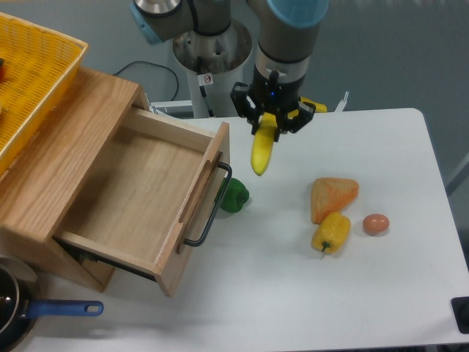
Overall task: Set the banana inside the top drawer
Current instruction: 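Lift the banana up and carry it toward the open wooden drawer, then move the held banana over the drawer and lower it inside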
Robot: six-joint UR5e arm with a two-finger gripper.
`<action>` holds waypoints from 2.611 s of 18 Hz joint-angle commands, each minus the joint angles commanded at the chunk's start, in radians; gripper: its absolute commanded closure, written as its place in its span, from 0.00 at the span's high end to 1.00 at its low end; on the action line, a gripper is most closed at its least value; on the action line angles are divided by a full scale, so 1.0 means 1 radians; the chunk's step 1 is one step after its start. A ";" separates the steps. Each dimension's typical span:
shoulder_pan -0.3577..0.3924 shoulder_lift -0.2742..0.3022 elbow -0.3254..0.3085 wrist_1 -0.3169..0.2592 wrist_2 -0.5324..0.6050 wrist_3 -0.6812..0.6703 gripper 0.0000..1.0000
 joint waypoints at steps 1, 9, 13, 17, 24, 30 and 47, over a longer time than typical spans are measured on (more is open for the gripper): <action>-0.002 0.000 0.011 -0.009 -0.005 0.000 0.36; -0.063 0.018 0.022 -0.035 -0.041 -0.046 0.37; -0.077 0.017 0.020 -0.025 -0.075 -0.110 0.37; -0.103 0.015 0.020 -0.025 -0.086 -0.146 0.37; -0.169 -0.015 0.015 0.087 -0.120 -0.351 0.37; -0.201 -0.023 0.009 0.096 -0.120 -0.399 0.37; -0.296 -0.075 0.009 0.185 -0.121 -0.523 0.38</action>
